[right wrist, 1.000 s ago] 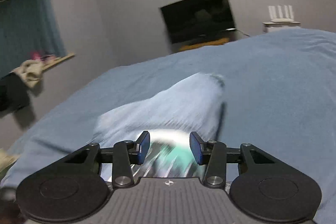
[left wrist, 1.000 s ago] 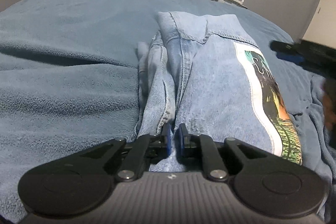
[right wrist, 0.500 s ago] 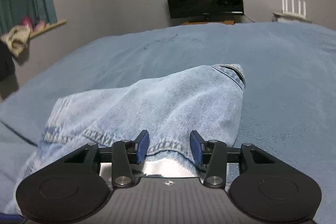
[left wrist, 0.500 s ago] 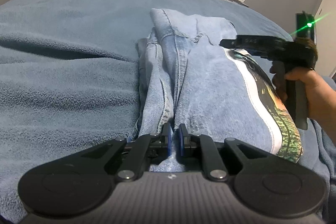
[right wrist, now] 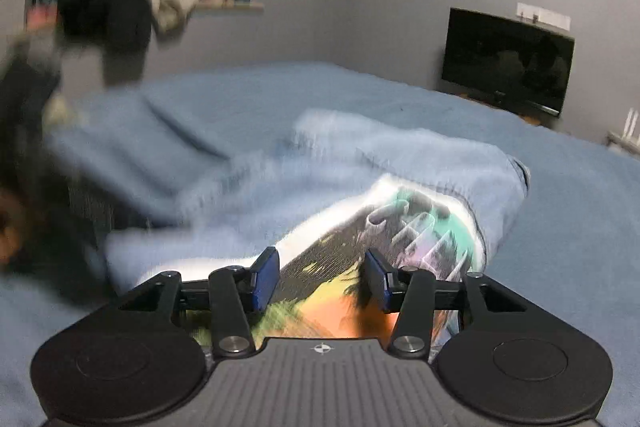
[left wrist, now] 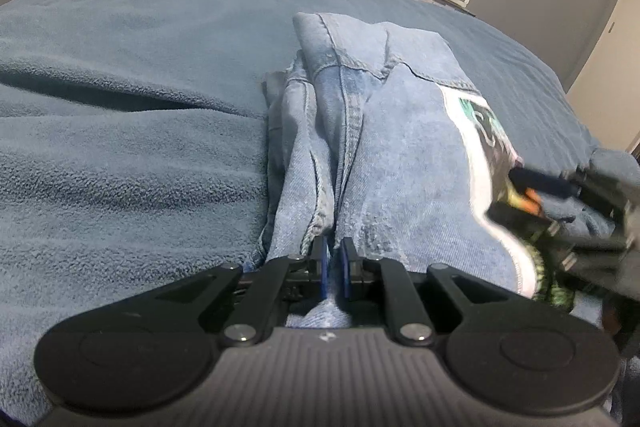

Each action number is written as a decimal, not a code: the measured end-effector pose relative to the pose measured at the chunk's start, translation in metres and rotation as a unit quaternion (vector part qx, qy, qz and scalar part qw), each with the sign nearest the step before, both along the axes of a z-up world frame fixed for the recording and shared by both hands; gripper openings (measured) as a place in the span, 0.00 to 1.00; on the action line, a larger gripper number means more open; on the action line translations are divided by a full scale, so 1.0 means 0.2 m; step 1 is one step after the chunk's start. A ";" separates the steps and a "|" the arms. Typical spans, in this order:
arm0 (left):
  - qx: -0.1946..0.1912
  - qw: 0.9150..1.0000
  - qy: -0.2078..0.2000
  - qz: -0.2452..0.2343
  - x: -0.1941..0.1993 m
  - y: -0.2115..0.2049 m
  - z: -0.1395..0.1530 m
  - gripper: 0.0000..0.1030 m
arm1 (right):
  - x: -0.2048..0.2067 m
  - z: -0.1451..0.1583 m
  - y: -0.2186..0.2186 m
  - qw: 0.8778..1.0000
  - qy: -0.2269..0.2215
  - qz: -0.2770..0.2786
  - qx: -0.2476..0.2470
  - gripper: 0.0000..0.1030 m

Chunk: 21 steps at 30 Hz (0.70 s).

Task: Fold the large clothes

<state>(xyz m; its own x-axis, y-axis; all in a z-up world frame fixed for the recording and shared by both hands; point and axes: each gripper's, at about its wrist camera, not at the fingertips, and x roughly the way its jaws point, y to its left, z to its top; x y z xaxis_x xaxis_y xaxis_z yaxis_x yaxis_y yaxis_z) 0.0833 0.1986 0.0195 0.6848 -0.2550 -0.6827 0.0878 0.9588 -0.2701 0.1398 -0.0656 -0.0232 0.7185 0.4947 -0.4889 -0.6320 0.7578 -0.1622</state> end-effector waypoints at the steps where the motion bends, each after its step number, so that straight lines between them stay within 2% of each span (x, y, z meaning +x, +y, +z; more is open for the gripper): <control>1: -0.009 1.000 -0.007 0.001 0.00 0.01 0.00 0.08 | -0.02 -0.02 0.01 1.000 -0.011 -0.005 -0.003 0.50; 3: -0.055 0.998 -0.027 0.002 -0.02 0.06 0.02 0.10 | -0.01 -0.03 0.00 1.000 -0.005 -0.017 0.015 0.51; 4: -0.078 0.996 -0.039 0.005 -0.03 0.09 0.03 0.17 | -0.01 -0.03 0.00 1.000 0.000 -0.022 0.021 0.51; 5: -0.099 0.994 -0.053 0.009 -0.04 0.12 0.04 0.38 | -0.01 -0.03 0.01 0.999 0.002 -0.025 0.024 0.51; 6: -0.113 0.991 -0.067 0.018 -0.05 0.14 0.05 0.51 | -0.02 -0.05 0.01 0.999 -0.001 -0.025 0.024 0.51; 7: -0.116 0.990 -0.074 0.027 -0.06 0.16 0.05 0.73 | -0.02 -0.05 0.02 0.999 -0.004 -0.026 0.025 0.51; 8: -0.110 0.990 -0.075 0.036 -0.06 0.17 0.05 0.79 | -0.02 -0.05 0.02 0.999 -0.003 -0.028 0.028 0.51; 10: -0.106 0.992 -0.053 0.038 -0.04 0.18 0.04 0.79 | 0.01 -0.06 0.01 0.999 0.005 -0.034 0.038 0.51; 12: -0.118 0.993 -0.009 0.024 0.00 0.18 -0.01 0.79 | 0.00 -0.06 0.01 0.998 0.010 -0.037 0.045 0.51; 14: -0.141 0.989 0.033 0.008 0.03 0.18 -0.06 0.79 | 0.00 -0.06 0.01 0.998 0.016 -0.038 0.050 0.51; 16: -0.163 0.985 0.050 0.014 0.03 0.22 -0.09 0.79 | 0.01 -0.05 0.00 0.997 0.029 -0.039 0.061 0.53; 18: -0.180 0.981 0.075 0.019 0.05 0.25 -0.13 0.79 | 0.03 -0.01 -0.03 0.994 0.057 -0.027 0.095 0.60; 20: -0.167 0.983 0.080 0.010 0.05 0.24 -0.12 0.71 | 0.07 0.03 -0.11 0.983 0.095 -0.023 0.157 0.82; 21: -0.156 0.985 0.079 0.004 0.05 0.23 -0.11 0.70 | 0.09 0.04 -0.16 0.977 0.103 -0.037 0.184 0.88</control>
<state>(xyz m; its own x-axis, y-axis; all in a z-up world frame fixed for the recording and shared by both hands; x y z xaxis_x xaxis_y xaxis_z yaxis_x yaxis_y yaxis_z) 0.0940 0.2438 -0.0028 0.5790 -0.4638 -0.6705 0.0138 0.8279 -0.5607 0.1584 -0.0976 -0.0153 0.6641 0.6144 -0.4260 -0.5630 0.7859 0.2558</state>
